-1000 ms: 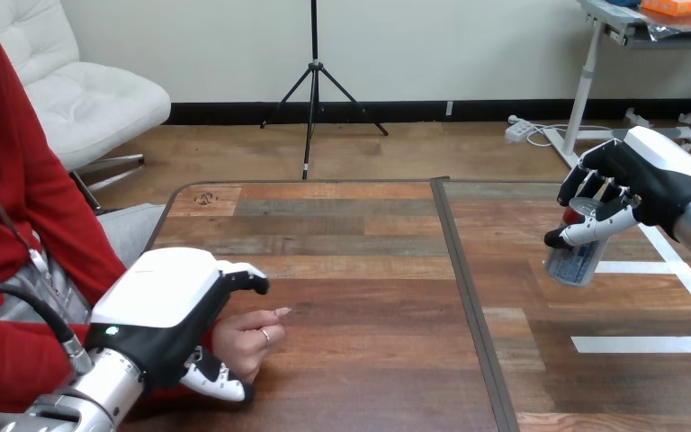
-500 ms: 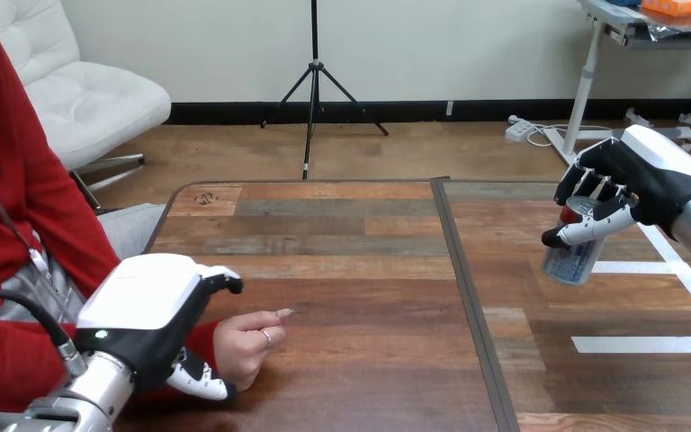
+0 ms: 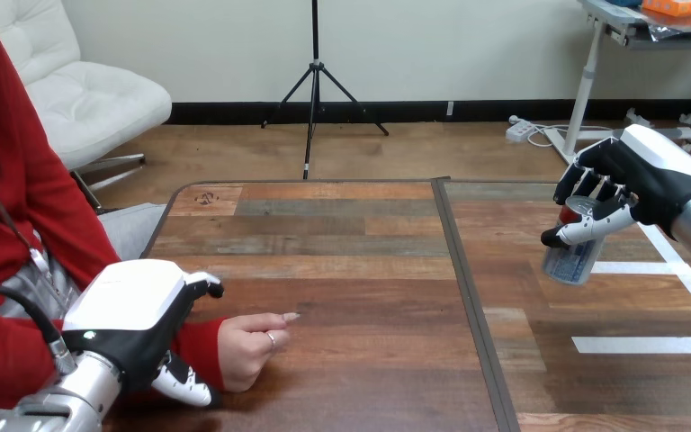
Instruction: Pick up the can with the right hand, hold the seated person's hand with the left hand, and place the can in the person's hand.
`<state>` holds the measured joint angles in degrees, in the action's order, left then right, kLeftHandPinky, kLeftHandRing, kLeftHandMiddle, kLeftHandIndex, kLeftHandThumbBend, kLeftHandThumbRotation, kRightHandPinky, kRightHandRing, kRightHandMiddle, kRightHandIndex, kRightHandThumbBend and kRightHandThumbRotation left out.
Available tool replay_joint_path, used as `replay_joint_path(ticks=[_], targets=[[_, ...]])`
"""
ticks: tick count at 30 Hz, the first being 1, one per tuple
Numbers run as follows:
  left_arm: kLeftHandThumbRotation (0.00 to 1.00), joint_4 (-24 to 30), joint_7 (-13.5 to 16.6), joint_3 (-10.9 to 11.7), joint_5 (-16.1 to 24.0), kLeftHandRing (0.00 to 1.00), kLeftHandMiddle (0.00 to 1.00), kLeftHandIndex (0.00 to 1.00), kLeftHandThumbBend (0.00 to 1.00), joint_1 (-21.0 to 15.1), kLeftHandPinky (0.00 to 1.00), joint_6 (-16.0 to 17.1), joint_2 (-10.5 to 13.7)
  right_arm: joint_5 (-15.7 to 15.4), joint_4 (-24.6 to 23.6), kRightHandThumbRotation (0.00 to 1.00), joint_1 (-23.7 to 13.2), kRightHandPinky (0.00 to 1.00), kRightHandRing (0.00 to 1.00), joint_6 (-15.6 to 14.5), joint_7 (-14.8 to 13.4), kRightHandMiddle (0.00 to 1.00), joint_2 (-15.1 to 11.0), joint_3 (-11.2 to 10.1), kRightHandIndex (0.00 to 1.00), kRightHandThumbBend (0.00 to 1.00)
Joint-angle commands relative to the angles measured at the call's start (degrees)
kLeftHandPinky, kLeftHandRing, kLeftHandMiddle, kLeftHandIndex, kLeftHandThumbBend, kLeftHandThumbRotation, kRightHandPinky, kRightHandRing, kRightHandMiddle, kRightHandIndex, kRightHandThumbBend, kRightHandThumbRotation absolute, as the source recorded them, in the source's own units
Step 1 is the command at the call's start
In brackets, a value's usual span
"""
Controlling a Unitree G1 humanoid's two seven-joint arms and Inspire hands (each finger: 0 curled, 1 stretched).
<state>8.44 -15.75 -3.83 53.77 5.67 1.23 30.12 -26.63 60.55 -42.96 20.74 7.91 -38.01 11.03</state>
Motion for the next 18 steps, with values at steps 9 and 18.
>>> replay_joint_path(ticks=[9, 18], targets=[[0.13, -0.7, -5.6, -1.6, -1.3, 0.81, 0.82, 0.80, 1.00, -5.5, 0.75, -2.6, 2.7, 1.6, -1.4, 0.00, -5.7, 0.34, 0.38, 0.8, -1.2, 0.45, -1.6, -1.6, 0.48, 0.74], [0.07, -1.6, -6.8, -2.2, -2.1, 0.78, 0.79, 0.77, 1.00, -6.3, 0.74, -3.2, 3.1, 1.5, -1.5, 0.00, -5.9, 0.35, 0.39, 0.1, -1.4, 0.45, -1.4, -1.4, 0.48, 0.74]])
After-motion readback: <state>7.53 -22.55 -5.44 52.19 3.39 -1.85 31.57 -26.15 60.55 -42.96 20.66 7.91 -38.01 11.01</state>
